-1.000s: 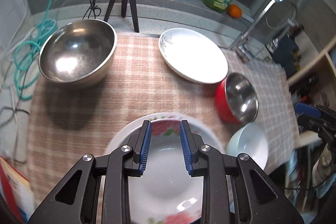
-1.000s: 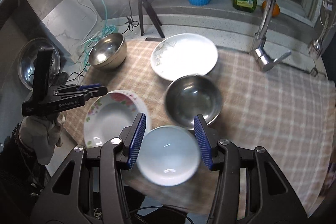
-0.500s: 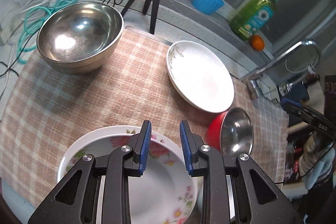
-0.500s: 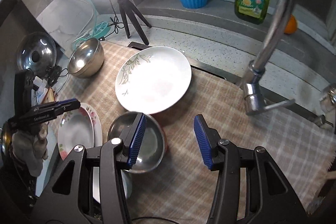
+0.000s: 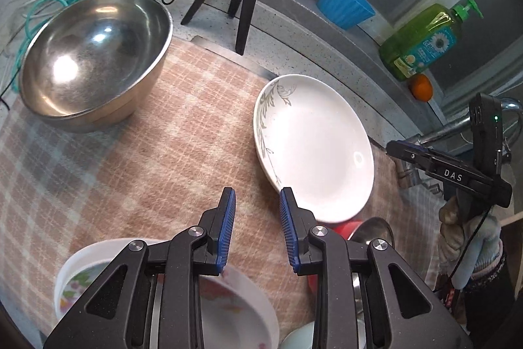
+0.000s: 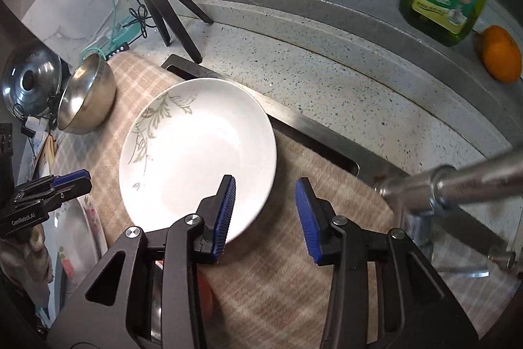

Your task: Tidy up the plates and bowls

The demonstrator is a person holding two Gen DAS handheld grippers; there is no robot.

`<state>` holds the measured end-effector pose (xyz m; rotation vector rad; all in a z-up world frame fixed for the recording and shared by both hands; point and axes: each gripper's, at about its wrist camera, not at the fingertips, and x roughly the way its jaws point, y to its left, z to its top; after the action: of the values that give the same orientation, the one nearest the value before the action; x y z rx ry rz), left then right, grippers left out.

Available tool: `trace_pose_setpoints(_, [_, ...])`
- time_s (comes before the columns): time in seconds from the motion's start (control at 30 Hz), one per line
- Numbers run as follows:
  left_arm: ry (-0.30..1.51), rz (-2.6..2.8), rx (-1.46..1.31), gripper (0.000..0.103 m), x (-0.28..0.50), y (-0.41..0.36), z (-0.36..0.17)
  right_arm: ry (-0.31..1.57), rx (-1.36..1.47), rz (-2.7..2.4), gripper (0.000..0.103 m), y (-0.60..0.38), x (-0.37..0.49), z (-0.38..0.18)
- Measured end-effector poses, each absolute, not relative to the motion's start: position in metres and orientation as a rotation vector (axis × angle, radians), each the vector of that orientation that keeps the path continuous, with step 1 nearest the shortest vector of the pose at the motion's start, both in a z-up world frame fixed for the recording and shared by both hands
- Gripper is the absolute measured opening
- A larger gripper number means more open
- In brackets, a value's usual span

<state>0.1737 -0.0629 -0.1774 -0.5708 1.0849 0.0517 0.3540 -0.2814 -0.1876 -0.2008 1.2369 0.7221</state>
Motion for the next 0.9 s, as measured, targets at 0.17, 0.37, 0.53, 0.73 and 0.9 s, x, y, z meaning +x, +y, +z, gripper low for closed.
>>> trace_pose_setpoints(0.17, [1.106,0.066,-0.599,0.026,0.189,-0.063,-0.186,1.261,-0.234,0.713,0.040,-0.269,0.368,-0.202])
trace_pose_setpoints(0.37, [1.130,0.075,-0.623,0.025,0.203,-0.061,-0.198,1.319,-0.164,0.724,0.034,-0.270,0.386,-0.216])
trace_pose_setpoints(0.53, [1.140,0.077,-0.653,0.023,0.206,-0.056,-0.206,1.365,-0.119,0.749,0.021,-0.267,0.394,-0.224])
trace_pose_setpoints(0.73, [1.150,0.070,-0.643,0.019,0.210,-0.057,-0.208,1.400,-0.101,0.762,0.014,-0.262,0.395,-0.230])
trace_pose_setpoints(0.9, [1.160,0.054,-0.650,0.014,0.216,-0.058,-0.211,1.412,-0.101,0.757,0.013,-0.262,0.395,-0.232])
